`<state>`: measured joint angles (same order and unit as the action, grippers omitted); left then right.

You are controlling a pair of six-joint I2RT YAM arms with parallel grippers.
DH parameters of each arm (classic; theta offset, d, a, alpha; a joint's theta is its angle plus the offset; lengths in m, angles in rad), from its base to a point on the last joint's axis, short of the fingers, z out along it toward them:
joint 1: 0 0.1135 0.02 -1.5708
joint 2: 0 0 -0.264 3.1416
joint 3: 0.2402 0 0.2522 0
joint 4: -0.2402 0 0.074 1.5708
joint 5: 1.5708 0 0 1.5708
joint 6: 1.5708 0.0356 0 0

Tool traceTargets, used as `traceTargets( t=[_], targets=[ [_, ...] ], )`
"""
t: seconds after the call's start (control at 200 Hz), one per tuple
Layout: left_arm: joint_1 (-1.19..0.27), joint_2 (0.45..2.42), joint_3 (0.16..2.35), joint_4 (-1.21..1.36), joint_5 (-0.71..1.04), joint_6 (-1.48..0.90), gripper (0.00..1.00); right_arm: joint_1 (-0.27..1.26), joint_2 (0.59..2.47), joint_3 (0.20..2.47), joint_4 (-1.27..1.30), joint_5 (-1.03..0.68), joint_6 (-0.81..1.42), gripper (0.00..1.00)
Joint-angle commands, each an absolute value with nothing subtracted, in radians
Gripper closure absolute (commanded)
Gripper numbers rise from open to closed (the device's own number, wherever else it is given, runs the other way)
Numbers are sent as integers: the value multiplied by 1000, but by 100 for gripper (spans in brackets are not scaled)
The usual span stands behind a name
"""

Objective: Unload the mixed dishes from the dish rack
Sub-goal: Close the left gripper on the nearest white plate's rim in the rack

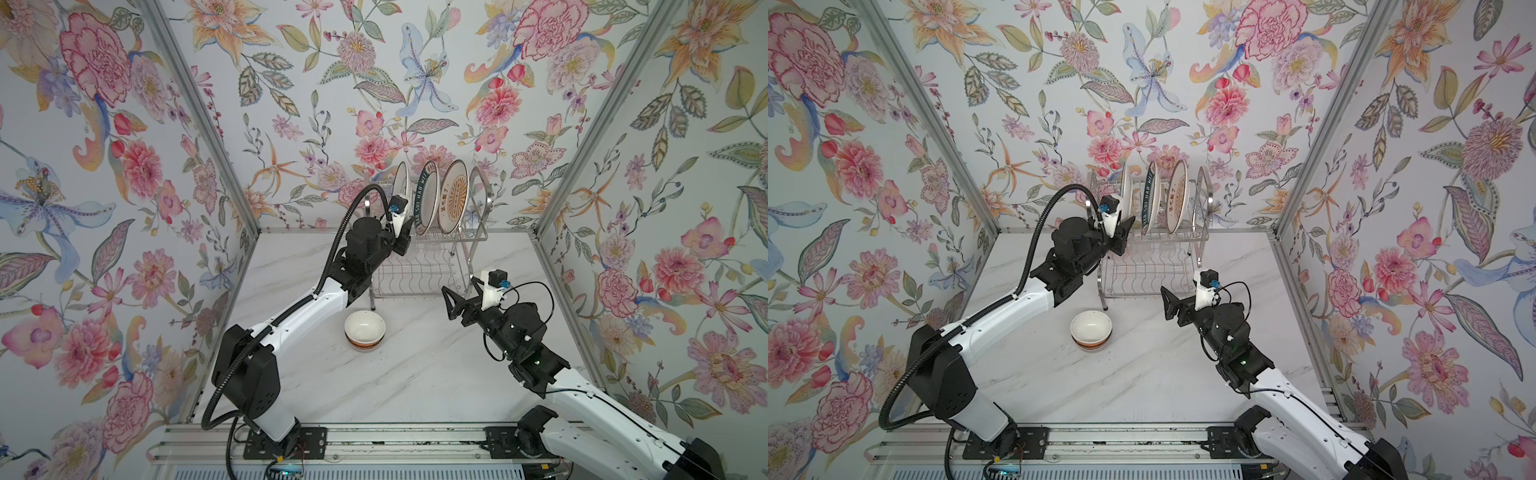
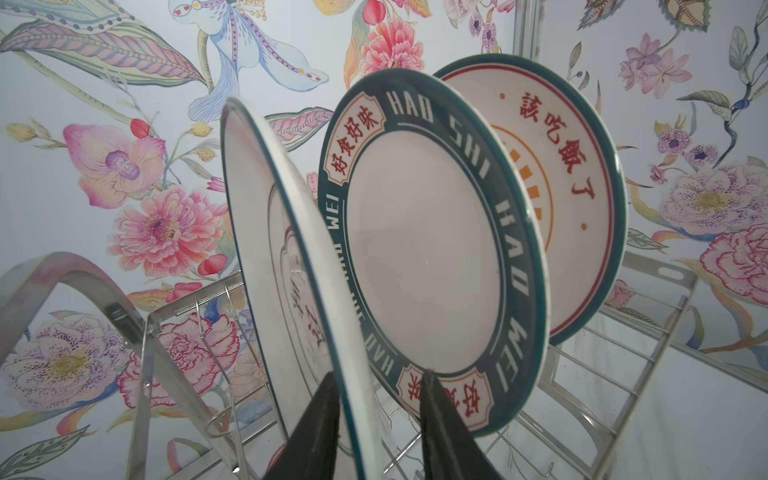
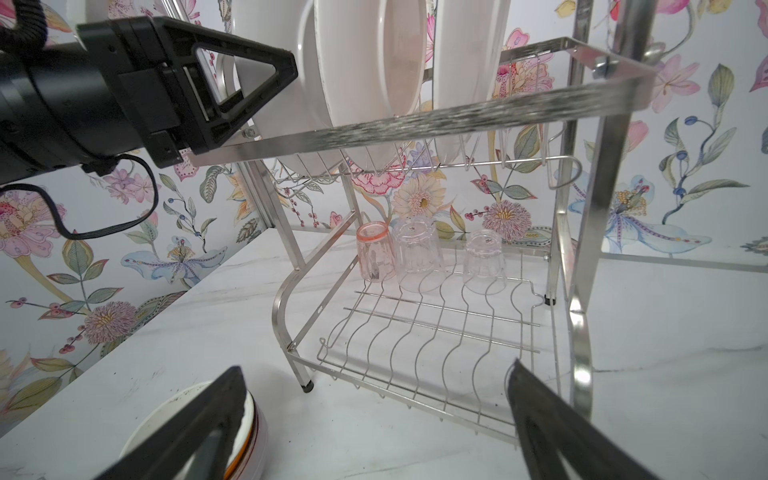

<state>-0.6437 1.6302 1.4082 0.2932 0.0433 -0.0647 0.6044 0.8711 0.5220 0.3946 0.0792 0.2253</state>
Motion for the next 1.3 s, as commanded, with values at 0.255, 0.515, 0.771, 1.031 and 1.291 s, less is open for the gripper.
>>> traceTargets(
  t=[0.255, 0.515, 0.771, 1.031, 1.291],
  targets=[
    [-655, 1667, 1454, 337, 14, -92, 81, 583, 899, 514, 462, 41, 242, 1],
    [-655, 1678, 1465, 338, -5, -81, 91, 574, 918, 525, 471, 23, 242, 1],
    [-655, 1690, 1482, 326, -20, -77, 100, 569, 903, 515, 465, 31, 242, 1],
    [-655, 1697, 1496, 349, 0, -104, 100, 563, 903, 515, 461, 32, 248, 1],
    [-654, 1684, 1472, 396, 28, -100, 100, 563, 907, 512, 468, 25, 252, 1]
  ],
)
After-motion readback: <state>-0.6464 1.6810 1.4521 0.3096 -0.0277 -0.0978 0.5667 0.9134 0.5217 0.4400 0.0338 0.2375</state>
